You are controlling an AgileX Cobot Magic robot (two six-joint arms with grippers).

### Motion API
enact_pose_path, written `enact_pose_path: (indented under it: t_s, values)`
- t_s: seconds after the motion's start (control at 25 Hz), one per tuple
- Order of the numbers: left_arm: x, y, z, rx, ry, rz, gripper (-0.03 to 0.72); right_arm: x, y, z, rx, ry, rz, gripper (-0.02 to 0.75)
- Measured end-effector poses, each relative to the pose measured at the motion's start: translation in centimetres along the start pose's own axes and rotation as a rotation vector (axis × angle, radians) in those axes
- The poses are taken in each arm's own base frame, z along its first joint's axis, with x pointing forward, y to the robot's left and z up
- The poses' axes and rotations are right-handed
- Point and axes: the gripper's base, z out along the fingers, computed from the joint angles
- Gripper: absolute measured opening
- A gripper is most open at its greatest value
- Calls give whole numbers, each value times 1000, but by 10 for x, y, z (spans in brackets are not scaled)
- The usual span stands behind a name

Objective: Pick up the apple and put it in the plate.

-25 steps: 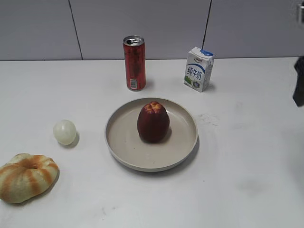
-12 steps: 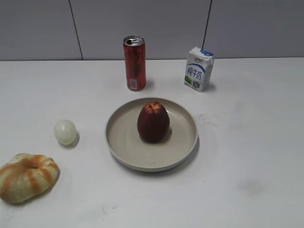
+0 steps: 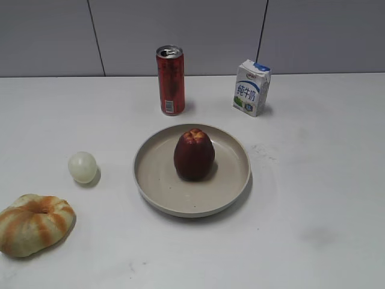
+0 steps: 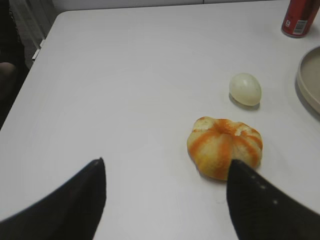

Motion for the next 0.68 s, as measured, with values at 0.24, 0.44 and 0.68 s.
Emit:
enact_pose_path:
  t_s: [0.24,0.44,0.68]
  values:
    - [0,0,0,0,0,0,572,12,1,-19,-15,-141,-4,590]
    - [0,0,0,0,0,0,572,20,2,-27,-31,-211,-3,590]
    - [0,0,0,0,0,0,572,21,2,-28,-35,-214,-2,590]
